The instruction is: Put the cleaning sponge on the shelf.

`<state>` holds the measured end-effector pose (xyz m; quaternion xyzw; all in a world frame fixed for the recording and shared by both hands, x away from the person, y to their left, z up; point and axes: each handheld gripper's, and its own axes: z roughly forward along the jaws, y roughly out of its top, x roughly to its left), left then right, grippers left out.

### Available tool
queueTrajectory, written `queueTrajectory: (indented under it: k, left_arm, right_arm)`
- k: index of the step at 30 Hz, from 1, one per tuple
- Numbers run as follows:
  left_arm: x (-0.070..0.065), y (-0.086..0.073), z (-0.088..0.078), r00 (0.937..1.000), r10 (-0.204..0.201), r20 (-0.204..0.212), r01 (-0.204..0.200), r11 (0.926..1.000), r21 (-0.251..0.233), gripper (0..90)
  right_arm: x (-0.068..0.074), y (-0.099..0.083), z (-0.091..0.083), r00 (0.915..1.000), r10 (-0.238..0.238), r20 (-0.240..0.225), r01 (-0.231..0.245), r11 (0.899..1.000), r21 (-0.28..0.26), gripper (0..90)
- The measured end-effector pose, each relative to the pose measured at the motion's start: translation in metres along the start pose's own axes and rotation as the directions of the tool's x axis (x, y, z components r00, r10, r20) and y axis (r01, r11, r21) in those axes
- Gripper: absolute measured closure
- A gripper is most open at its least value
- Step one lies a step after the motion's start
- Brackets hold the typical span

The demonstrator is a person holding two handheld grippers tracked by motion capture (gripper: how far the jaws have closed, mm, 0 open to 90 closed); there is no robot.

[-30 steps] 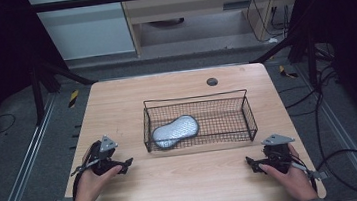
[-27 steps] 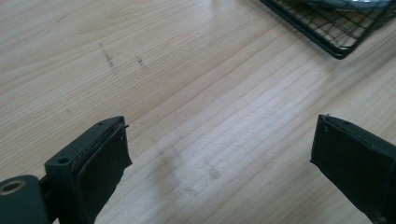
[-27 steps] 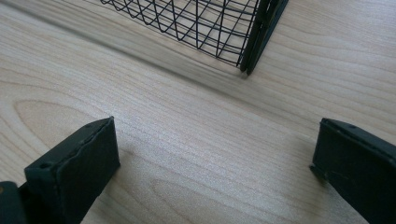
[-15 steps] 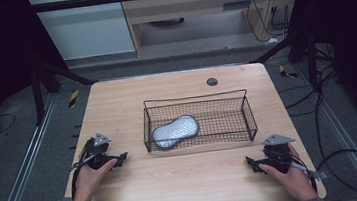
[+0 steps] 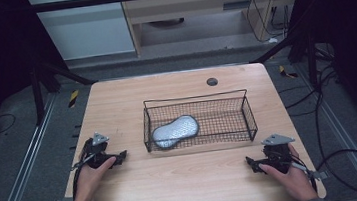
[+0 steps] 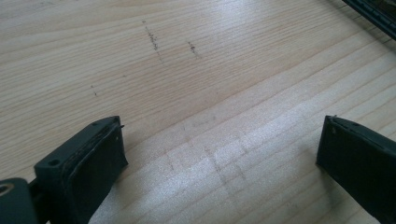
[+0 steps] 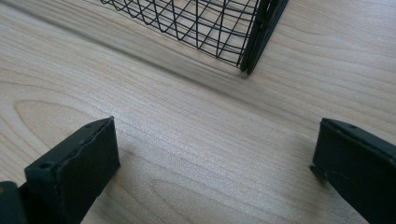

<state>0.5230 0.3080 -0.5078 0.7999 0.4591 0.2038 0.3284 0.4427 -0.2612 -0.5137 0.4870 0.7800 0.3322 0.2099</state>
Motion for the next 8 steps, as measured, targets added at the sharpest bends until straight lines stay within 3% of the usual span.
queueTrajectory:
  k: [8]
  left_arm:
    - [-0.0001, -0.0001, 0.0, 1.0, -0.001, -0.002, 0.001, 1.0, 0.0, 0.0]
  right_arm:
    - [0.0, 0.0, 0.0, 1.0, 0.0, 0.0, 0.0, 1.0, 0.0, 0.6]
